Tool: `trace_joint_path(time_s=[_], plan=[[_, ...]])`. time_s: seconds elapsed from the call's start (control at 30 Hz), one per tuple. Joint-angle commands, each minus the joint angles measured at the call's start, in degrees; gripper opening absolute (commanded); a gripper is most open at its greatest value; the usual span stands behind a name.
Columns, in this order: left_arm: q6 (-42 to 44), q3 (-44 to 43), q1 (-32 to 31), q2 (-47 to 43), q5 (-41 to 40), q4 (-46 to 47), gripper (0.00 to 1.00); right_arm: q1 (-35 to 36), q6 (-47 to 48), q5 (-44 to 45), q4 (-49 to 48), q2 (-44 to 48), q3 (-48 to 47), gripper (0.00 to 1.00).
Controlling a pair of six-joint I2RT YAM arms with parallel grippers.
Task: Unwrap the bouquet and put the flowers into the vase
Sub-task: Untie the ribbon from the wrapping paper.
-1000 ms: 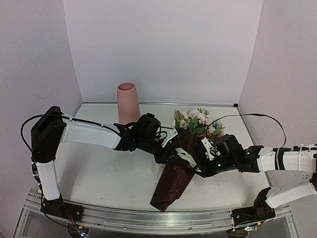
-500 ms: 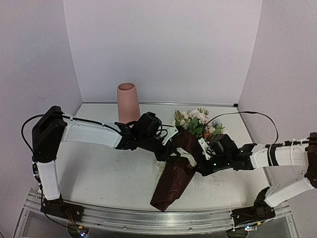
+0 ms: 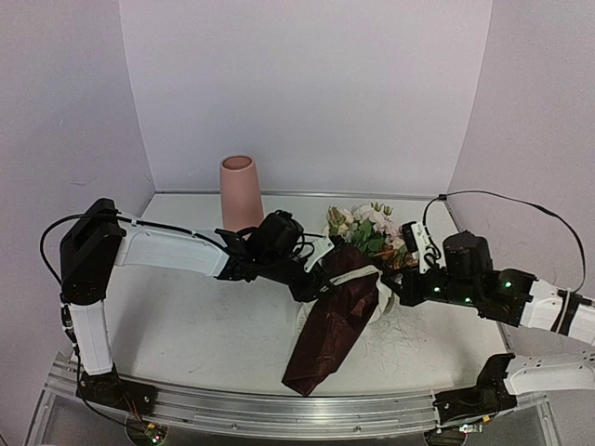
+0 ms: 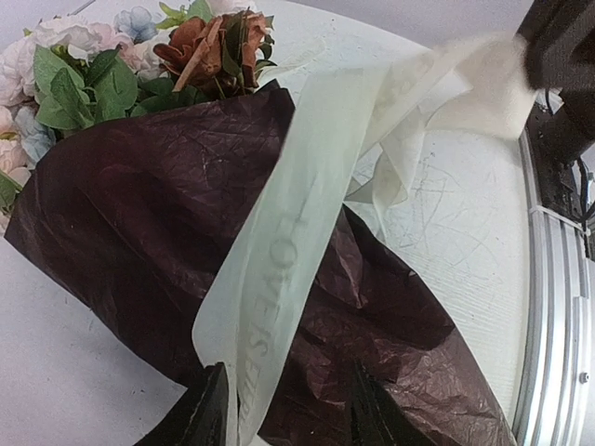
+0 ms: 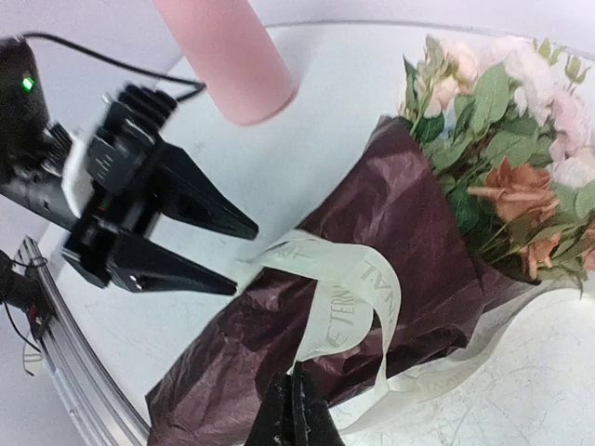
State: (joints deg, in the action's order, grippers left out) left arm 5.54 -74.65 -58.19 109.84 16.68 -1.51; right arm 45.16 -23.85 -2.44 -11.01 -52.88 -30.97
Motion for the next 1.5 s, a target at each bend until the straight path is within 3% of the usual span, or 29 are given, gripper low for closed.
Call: trace_joint_path(time_s=[0.0,0.2,0.4,0.53,0.73,0.93,1.27,1.47], plan=[[0.95,-2.63,-0.61,-0.57,-1.52,0.0,0.48,0.33,-1.4,5.27,1.16,6.11,0.97,0.0],[1.19,-3.85,-1.27,1.12,-3.59,-0.01,0.52,0.34,-1.1,4.36,2.05,7.37,0.8,0.0],[0.02,-4.57,-1.49,1.33,-12.27,-0.01,0.53,0.32,-1.43,4.77,2.34,7.48,0.83,0.0],[0.6,-5.42,-1.48,1.96,-12.24,-0.09,0.53,0.32,-2.05,6.88,2.56,8.72,1.32,0.0],[1.51,-5.94,-1.49,3.56,-11.01,-0.74,0.49,0.36,-2.71,9.28,2.87,10.64,1.86,0.0],[2.44,-7.85,-1.48,6.65,-17.96,-2.56,0.45,0.34,-3.3,11.02,3.79,11.42,1.95,0.0],[-4.93,-8.62,-1.4,7.49,-36.28,-3.03,0.41,0.33,-10.87,26.78,11.19,18.59,4.4,0.0],[-9.62,-5.47,-1.22,6.29,-41.01,-3.06,0.41,0.33,-23.91,40.97,23.4,18.72,4.42,0.0]])
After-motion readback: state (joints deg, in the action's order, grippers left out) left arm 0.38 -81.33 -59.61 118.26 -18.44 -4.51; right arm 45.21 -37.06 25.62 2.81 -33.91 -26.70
